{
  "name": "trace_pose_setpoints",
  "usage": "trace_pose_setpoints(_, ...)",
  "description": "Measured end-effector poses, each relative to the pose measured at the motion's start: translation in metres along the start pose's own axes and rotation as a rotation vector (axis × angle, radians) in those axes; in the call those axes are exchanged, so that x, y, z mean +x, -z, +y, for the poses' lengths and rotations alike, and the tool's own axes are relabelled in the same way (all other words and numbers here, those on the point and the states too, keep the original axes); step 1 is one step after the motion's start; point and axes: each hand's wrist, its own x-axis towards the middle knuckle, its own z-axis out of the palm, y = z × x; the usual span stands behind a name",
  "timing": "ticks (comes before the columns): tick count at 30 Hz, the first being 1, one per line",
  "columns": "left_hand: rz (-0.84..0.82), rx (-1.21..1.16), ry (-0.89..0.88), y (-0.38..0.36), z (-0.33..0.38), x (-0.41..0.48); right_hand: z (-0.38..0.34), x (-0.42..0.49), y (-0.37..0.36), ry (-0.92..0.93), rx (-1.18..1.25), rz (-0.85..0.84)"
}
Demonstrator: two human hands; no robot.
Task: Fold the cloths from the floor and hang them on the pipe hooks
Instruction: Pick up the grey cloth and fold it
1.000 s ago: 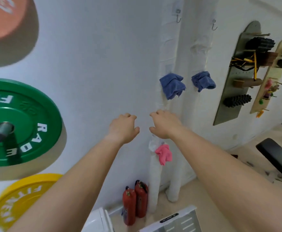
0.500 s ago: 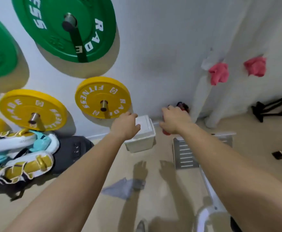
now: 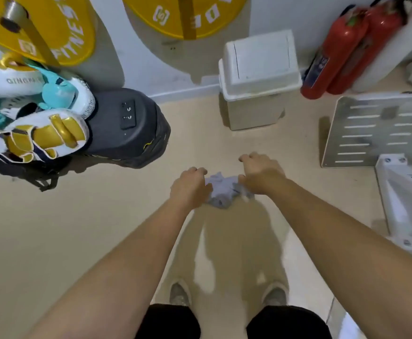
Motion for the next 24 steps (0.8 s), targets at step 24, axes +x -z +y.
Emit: trace_pose_setpoints(24,0.331,-0.002,-0.117,-0.396,-0.156,0.298,0.059,0.3,-0.452,0.02,-0.019,0.197)
